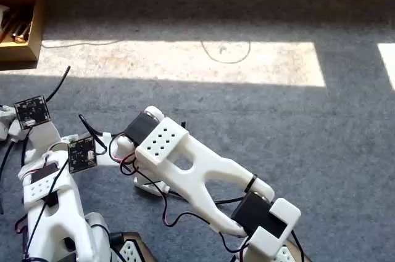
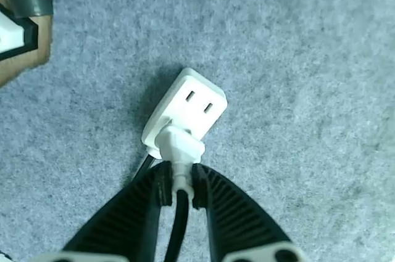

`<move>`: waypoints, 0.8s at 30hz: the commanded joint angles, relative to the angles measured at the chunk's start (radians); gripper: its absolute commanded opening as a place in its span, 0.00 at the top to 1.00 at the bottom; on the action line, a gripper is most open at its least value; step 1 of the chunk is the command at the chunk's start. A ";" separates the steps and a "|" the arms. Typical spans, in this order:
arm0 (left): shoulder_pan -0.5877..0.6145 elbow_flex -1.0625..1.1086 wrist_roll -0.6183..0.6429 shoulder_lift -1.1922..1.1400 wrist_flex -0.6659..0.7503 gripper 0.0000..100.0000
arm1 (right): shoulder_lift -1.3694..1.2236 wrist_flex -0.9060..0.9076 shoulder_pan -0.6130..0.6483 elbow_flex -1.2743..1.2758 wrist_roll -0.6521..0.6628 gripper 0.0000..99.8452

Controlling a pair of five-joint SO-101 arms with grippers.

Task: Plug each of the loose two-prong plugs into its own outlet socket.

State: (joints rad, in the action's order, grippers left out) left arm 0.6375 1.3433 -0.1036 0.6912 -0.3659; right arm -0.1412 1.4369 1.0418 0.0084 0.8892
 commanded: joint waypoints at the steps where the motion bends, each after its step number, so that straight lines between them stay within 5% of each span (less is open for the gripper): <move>1: -0.012 -0.002 -0.006 0.010 0.017 0.66 | -0.002 -0.010 0.010 0.001 0.014 0.99; 14: -0.021 -0.002 -0.008 0.010 0.015 0.66 | -0.007 0.073 -0.002 0.001 0.075 0.99; 24: -0.022 -0.002 -0.008 0.010 0.015 0.66 | -0.077 -0.085 0.002 0.108 0.069 0.99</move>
State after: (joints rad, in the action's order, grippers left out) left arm 0.6283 1.3433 -0.1036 0.6912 -0.3659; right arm -0.1703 1.4124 1.0403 0.0775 0.9536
